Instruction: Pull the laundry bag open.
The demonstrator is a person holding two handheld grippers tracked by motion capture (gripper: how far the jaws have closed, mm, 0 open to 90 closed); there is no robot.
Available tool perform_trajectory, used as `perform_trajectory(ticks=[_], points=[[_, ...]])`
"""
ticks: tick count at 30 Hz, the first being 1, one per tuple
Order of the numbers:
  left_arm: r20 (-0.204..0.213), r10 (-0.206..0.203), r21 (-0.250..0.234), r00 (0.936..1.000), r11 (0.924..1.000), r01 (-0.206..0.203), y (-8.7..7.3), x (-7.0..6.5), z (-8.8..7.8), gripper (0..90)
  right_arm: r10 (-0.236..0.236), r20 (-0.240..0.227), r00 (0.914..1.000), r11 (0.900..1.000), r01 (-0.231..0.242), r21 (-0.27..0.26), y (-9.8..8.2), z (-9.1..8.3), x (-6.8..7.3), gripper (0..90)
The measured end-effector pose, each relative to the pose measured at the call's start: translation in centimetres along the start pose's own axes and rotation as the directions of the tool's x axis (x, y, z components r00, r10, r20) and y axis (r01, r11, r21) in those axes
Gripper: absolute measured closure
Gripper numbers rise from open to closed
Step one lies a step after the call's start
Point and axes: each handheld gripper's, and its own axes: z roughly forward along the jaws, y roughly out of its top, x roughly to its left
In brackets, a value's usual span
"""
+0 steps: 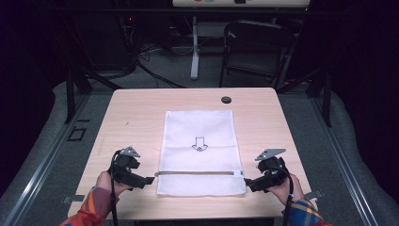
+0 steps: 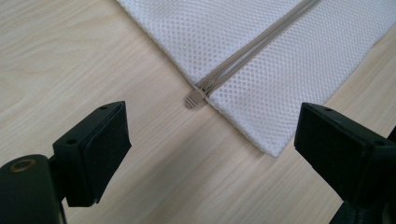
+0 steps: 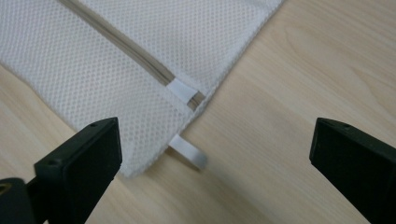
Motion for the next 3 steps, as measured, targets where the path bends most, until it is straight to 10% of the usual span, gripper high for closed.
perform_trajectory(ticks=[3], points=[[0.001,-0.007,0.004,1.0,1.0,0.007,-0.08,0.32,0.15,9.3,-0.017,-0.007,0.9998,1.0,0.017,0.014,-0.65,-0.38,-0.33,0.0]])
